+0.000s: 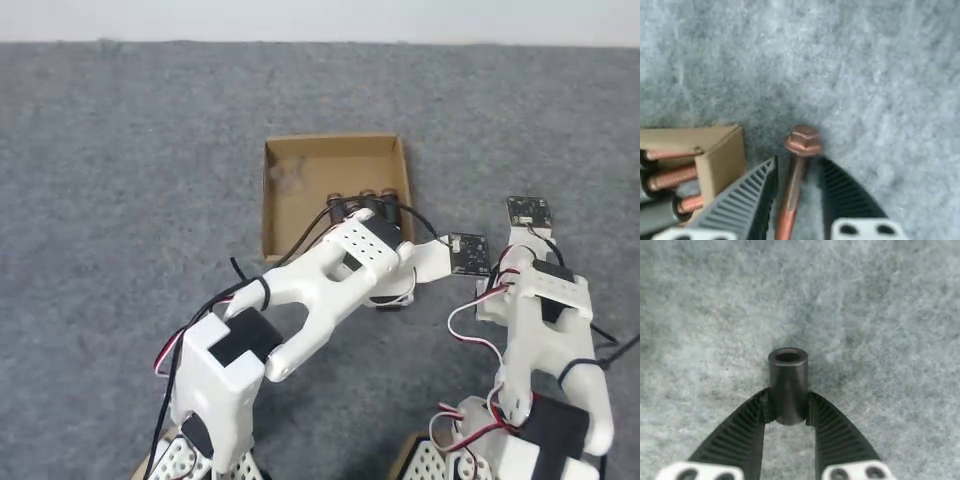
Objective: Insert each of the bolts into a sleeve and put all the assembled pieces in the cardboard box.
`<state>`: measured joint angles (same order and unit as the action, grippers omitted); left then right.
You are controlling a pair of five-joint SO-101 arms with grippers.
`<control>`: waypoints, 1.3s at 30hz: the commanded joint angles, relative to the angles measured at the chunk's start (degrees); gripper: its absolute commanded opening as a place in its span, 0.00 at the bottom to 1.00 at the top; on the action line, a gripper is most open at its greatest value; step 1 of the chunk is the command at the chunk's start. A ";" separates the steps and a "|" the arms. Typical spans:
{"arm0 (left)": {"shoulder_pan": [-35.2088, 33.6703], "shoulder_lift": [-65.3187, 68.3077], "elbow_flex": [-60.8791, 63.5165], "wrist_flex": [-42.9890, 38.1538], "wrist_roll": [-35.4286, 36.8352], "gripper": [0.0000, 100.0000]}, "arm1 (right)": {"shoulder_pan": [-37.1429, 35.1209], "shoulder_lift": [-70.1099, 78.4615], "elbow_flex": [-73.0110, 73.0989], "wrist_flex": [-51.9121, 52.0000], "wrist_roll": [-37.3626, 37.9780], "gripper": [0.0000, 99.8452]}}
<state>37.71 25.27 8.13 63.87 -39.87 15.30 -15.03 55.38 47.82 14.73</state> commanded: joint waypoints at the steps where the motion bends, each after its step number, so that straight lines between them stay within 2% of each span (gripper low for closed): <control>1: 2.64 0.97 -3.03 0.26 -0.53 0.03 | -1.36 -3.12 -0.18 -1.10 0.70 0.01; 4: 4.57 0.97 -3.03 1.14 0.18 0.01 | -1.27 -3.12 -0.18 -1.10 0.70 0.01; 10: 7.47 0.70 -2.77 3.25 8.79 0.01 | -1.36 -3.12 -0.18 -1.19 0.70 0.01; 18: 11.34 -2.55 -2.95 14.15 22.33 0.01 | -1.19 -3.12 -0.18 -1.71 0.70 0.01; 21: 8.62 -6.15 -2.42 16.62 23.38 0.01 | -1.27 -3.12 -0.18 -1.71 0.70 0.01; 28: -0.09 -16.70 6.11 16.44 23.38 0.01 | -1.27 -3.12 -0.18 -1.71 0.70 0.01; 39: -12.04 -34.29 30.02 6.42 25.14 0.01 | -1.27 -3.12 -0.18 -1.80 0.70 0.01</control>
<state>30.42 -0.22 32.48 71.87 -17.01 14.95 -15.03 55.47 46.95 14.81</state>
